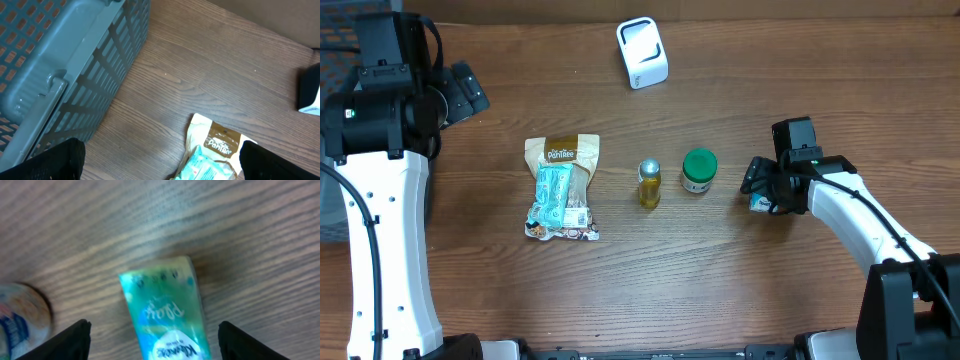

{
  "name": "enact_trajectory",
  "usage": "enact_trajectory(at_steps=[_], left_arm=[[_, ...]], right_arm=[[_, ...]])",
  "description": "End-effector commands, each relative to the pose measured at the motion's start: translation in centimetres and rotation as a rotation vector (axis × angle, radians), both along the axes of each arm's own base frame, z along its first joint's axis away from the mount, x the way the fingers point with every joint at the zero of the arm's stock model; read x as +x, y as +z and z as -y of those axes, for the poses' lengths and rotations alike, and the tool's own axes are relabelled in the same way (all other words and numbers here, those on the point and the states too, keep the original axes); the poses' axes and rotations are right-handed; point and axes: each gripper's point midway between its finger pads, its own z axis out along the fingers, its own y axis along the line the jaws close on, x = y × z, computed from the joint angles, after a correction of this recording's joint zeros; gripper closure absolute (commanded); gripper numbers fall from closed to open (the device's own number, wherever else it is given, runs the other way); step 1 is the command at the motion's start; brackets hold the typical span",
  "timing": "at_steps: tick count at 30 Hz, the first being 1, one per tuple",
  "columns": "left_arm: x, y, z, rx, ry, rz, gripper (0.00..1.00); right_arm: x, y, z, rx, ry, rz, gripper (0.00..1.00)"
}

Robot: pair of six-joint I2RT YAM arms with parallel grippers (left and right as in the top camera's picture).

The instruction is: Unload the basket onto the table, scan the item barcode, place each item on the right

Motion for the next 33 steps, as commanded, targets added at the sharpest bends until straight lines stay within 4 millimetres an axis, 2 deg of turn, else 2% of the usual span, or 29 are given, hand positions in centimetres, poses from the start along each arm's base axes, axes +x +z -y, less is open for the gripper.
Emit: enact_trajectory(at_steps=[1, 7, 15, 18, 20, 21, 33], left_arm=[[0.0, 0.1, -0.3, 0.012, 0.013, 0.001, 0.0], [0.0, 0.1, -0.3, 0.012, 0.013, 0.001, 0.0], [0.0, 0.1, -0.3, 0.012, 0.013, 0.001, 0.0], [0.0, 0.1, -0.3, 0.012, 0.013, 0.001, 0.0], [0.0, 0.1, -0.3, 0.012, 0.013, 0.001, 0.0], [0.0, 0.1, -0.3, 0.012, 0.013, 0.001, 0.0], [0.0, 0.1, -0.3, 0.012, 0.013, 0.001, 0.0]], right_arm=[[-0.4, 0.5, 0.0, 0.003, -0.004, 0.001, 0.25], [-0.9, -0.1, -0.3, 0.035, -0.032, -0.01, 0.31], [0.2, 0.0, -0.6, 0.051, -0.027, 0.039, 0.42], [0.6, 0.1, -0.2, 0.03, -0.035, 0.058, 0.51], [0.6, 0.2, -0.3, 0.032, -0.035, 0.06, 0.67], [0.5, 0.1, -0.3, 0.03, -0.034, 0.053, 0.68], [-1.0, -0.8, 0.2, 0.01, -0.039, 0.003, 0.68]])
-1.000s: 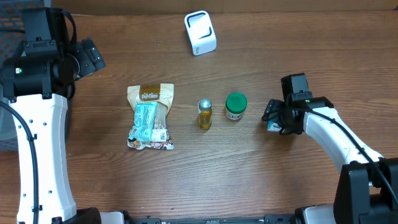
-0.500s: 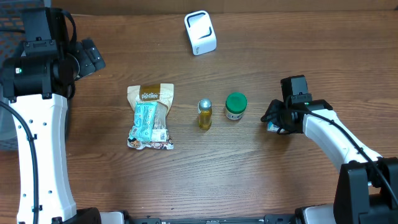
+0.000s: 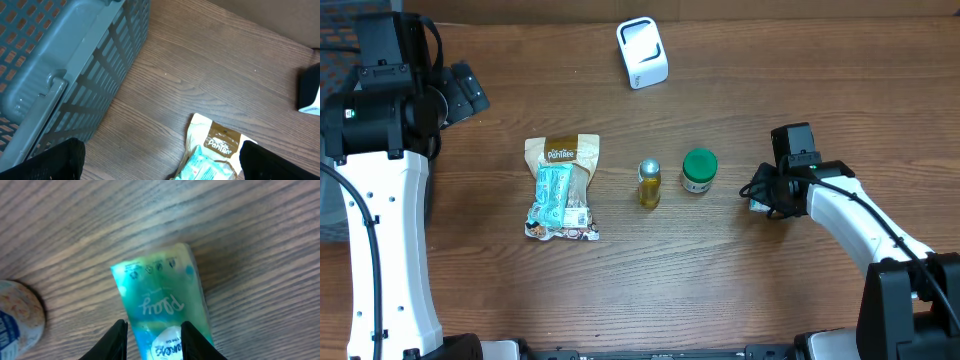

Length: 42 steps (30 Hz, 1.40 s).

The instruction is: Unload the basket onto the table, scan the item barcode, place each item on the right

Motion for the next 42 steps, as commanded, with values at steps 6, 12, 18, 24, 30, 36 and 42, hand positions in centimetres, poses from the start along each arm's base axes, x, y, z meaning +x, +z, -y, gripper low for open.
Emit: enact_trajectory(at_steps=[6, 12, 18, 24, 30, 36, 42], left_arm=[[0.0, 0.1, -0.3, 0.012, 0.013, 0.002, 0.0], [0.0, 0.1, -0.3, 0.012, 0.013, 0.002, 0.0], [0.0, 0.1, -0.3, 0.012, 0.013, 0.002, 0.0], [0.0, 0.1, -0.3, 0.012, 0.013, 0.002, 0.0], [0.0, 0.1, -0.3, 0.012, 0.013, 0.002, 0.0], [0.0, 0.1, -0.3, 0.012, 0.013, 0.002, 0.0], [0.0, 0.1, -0.3, 0.012, 0.013, 0.002, 0.0]], right_arm=[[-1.2, -1.1, 0.9, -0.04, -0.016, 0.006, 0.67], [-1.1, -1.3, 0.9, -0.039, -0.015, 0.013, 0.54], [0.7, 2.3, 0.4, -0.027, 0.0, 0.02, 0.43], [2.1, 5.3, 0.2, -0.031, 0.025, 0.041, 0.32], [1.9, 5.2, 0.0, -0.022, 0.03, 0.031, 0.27], [1.4, 5.0, 0.1, -0.048, 0.108, 0.011, 0.27], [1.2, 4.9, 0.1, -0.045, 0.109, 0.004, 0.27]])
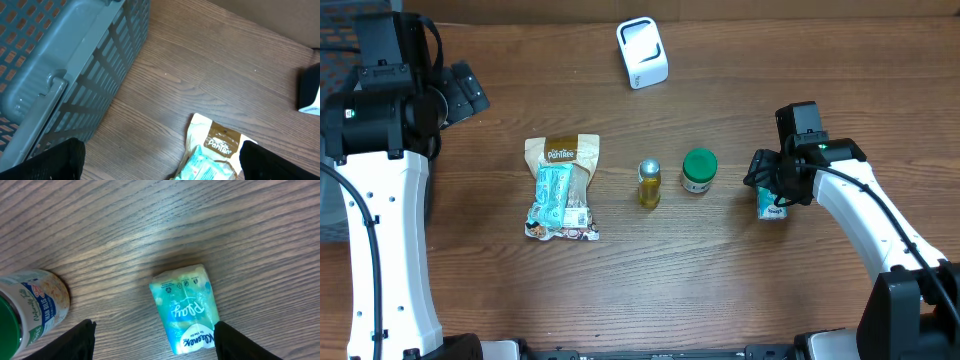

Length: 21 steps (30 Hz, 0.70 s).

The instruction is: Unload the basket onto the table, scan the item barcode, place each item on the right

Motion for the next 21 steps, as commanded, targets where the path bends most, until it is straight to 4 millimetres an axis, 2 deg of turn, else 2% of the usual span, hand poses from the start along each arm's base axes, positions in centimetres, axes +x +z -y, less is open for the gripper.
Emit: enact_trajectory(at_steps=[1, 9, 13, 21], left_arm=[[0.0, 0.1, -0.3, 0.012, 0.013, 0.001, 0.0], [0.0, 0.1, -0.3, 0.012, 0.013, 0.001, 0.01], [0.0, 0.1, -0.3, 0.012, 0.013, 0.001, 0.0], [0.0, 0.1, -0.3, 0.012, 0.013, 0.001, 0.01]], right_arm=[[0.3, 0.8, 0.0, 0.0, 0.013, 0.023, 0.27], [-0.2, 0.7, 0.0, -0.003, 0.013, 0.004, 0.27], [-0.4, 0.6, -1.1, 0.029, 0.157, -0.002, 0.27], [-1.4, -0.3, -1.3, 0.045, 0.16, -0.037, 0.28]])
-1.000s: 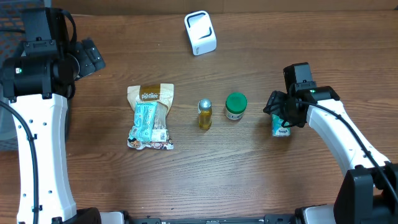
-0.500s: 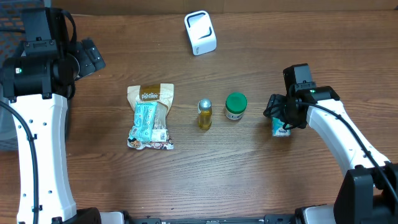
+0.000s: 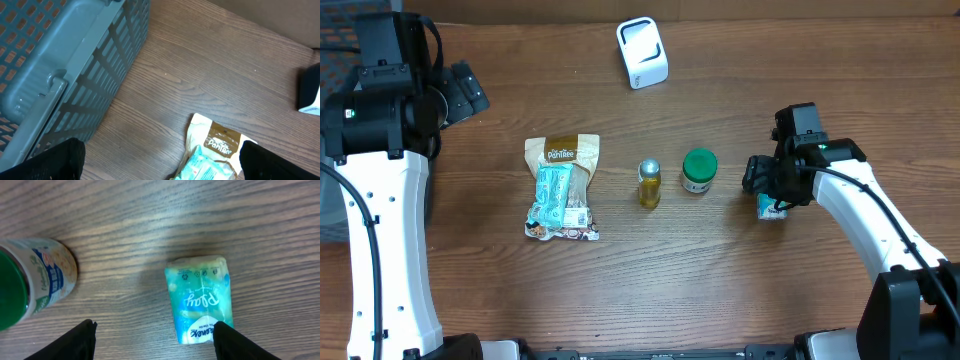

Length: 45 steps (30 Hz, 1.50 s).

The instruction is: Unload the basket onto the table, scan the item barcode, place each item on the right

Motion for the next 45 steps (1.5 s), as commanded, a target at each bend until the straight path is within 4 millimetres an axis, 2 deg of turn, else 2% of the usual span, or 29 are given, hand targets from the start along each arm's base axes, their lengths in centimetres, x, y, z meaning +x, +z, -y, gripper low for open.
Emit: enact_trajectory(at_steps=[1, 3, 5, 6, 7, 13, 22, 45], left_arm=[[0.0, 0.1, -0.3, 0.012, 0.013, 0.001, 0.0], [0.0, 0.1, -0.3, 0.012, 0.013, 0.001, 0.0], [0.0, 0.1, -0.3, 0.012, 0.013, 0.001, 0.01], [0.0, 0.1, -0.3, 0.012, 0.013, 0.001, 0.0], [0.0, 0.1, -0.3, 0.012, 0.013, 0.001, 0.01], [0.0, 0.1, -0.3, 0.012, 0.013, 0.001, 0.0], [0.0, 0.1, -0.3, 0.012, 0.013, 0.001, 0.0], [0.0, 0.1, -0.3, 0.012, 0.013, 0.001, 0.0]], right_arm=[[-0.6, 0.0, -0.1, 0.004, 0.019, -0.004, 0.28], [-0.5, 0.0, -0.1, 0.005, 0.019, 0.001, 0.23], [0.1, 0.1, -0.1, 0.008, 0.015, 0.022, 0.13], [0.4, 0.2, -0.2, 0.011, 0.015, 0.038, 0.01], [0.7, 0.3, -0.2, 0.012, 0.015, 0.048, 0.0], [1.4, 0.5, -0.3, 0.023, -0.014, 0.077, 0.0], [1.0, 0.4, -0.2, 0.02, -0.014, 0.059, 0.03], [0.7, 0.3, -0.2, 0.019, -0.014, 0.048, 0.04]])
